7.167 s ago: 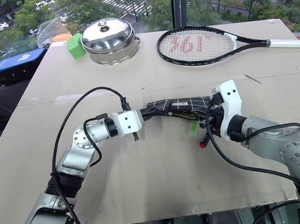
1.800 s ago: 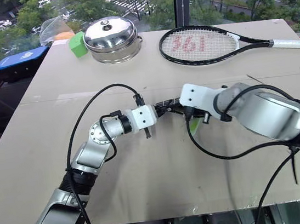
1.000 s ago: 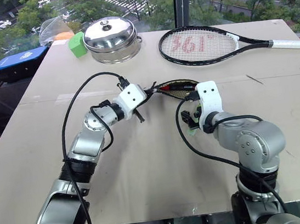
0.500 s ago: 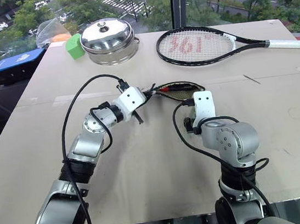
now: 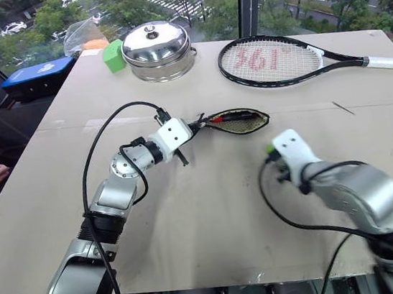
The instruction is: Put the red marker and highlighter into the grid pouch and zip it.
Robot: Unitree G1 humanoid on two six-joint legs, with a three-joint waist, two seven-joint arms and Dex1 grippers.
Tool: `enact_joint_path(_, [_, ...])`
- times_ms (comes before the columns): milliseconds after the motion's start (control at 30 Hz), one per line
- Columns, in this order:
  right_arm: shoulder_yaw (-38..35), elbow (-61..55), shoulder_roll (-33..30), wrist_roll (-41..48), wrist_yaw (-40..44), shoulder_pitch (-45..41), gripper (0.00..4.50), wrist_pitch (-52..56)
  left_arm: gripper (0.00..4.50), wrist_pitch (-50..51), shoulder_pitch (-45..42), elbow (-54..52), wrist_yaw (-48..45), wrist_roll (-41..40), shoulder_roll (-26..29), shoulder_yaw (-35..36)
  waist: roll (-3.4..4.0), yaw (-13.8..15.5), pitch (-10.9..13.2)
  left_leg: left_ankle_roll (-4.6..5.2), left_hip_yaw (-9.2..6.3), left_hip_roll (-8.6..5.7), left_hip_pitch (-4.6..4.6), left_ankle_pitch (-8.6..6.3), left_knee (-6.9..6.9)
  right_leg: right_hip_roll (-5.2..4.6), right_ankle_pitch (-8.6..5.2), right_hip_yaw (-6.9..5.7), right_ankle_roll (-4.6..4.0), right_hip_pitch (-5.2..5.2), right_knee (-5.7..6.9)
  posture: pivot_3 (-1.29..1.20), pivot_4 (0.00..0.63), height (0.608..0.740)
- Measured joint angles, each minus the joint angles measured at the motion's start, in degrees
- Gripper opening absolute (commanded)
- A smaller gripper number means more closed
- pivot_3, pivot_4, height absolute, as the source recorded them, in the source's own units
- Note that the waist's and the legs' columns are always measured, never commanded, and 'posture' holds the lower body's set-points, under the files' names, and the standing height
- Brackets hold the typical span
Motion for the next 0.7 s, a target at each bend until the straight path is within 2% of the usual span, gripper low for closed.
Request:
enact_joint_path(67, [0.0,-2.2,-6.0,0.6,4.5,1.8,0.71,-1.5,0.00,-0.3,-0.1,0.0,-0.3,-0.3,-0.5,-0.2,0.16,-0.1,0.1,0.00,0.02,0.00,-0.03,0.00,-0.01,-0.01,0.00,0.01,0.01,-0.03,0.00,0.00,0.150,0.740])
enact_joint_path(133, [-0.2,-5.8,-15.9,2.2,12.4,3.5,0.71,-4.7,0.00,-0.7,-0.2,0.1,-0.7,-0.6,-0.3,-0.2,0.29,-0.4,0.3,0.01,0.00,0.02,-0.04,0.00,-0.04,0.02,0.00,-0.01,0.02,-0.05,-0.01,0.00,0.150,0.740])
enact_joint_path(167, [-0.3,-8.7,-23.6,2.4,18.1,3.3,0.70,-8.5,0.00,-1.3,-0.2,0.1,-1.0,-0.6,-0.1,-0.2,0.37,-0.9,0.4,0.00,-0.01,0.04,-0.02,0.00,-0.05,0.05,0.00,-0.02,0.03,-0.07,0.00,0.00,0.150,0.740])
enact_joint_path(200, [-0.3,-8.9,-24.2,2.4,18.5,3.1,0.70,-8.8,0.00,-1.3,-0.2,0.2,-1.1,-0.6,-0.1,-0.2,0.36,-0.9,0.4,0.00,-0.01,0.05,-0.02,0.00,-0.06,0.06,0.00,-0.02,0.03,-0.07,0.00,0.00,0.150,0.740])
enact_joint_path(267, [-0.4,-10.9,-32.6,0.3,25.2,0.3,0.70,-16.4,0.00,-2.6,-0.8,0.5,-1.6,-0.5,-0.4,-0.9,0.33,-1.4,0.6,-0.02,0.00,0.15,0.05,-0.01,-0.10,0.22,-0.01,0.05,0.04,-0.11,-0.03,0.00,0.150,0.740])
enact_joint_path(300, [0.1,-10.9,-33.9,-0.9,26.5,-1.5,0.70,-18.1,0.00,-2.7,-0.9,0.5,-1.7,-0.5,-0.4,-1.1,0.31,-1.4,0.6,-0.02,0.01,0.17,0.06,-0.01,-0.10,0.24,-0.01,0.06,0.04,-0.11,-0.02,0.00,0.150,0.740])
enact_joint_path(433, [5.5,-9.5,-33.5,-4.9,29.8,-11.6,0.70,-22.1,0.00,-2.9,-1.3,0.4,-1.7,0.0,-1.4,-2.4,0.22,-1.6,0.6,-0.04,0.00,0.22,0.06,0.00,-0.06,0.26,0.00,0.07,0.03,-0.11,0.00,0.00,0.150,0.740])
enact_joint_path(633, [24.3,-3.0,-27.4,-16.0,31.7,-24.2,0.70,-23.1,0.00,-1.3,-0.6,-2.9,-1.7,0.1,-3.3,-3.6,0.22,-1.2,0.6,-0.29,0.19,0.11,-0.08,0.15,-0.02,0.08,0.01,0.17,0.03,-0.26,-0.01,0.00,0.150,0.740])
enact_joint_path(700, [28.1,-1.3,-26.4,-19.1,32.6,-26.5,0.70,-24.1,0.00,-0.4,-0.4,-4.4,-1.7,0.1,-3.7,-3.9,0.22,-1.0,0.6,-0.31,0.20,0.09,-0.09,0.16,-0.01,0.06,0.01,0.16,0.03,-0.26,-0.01,0.00,0.150,0.740])
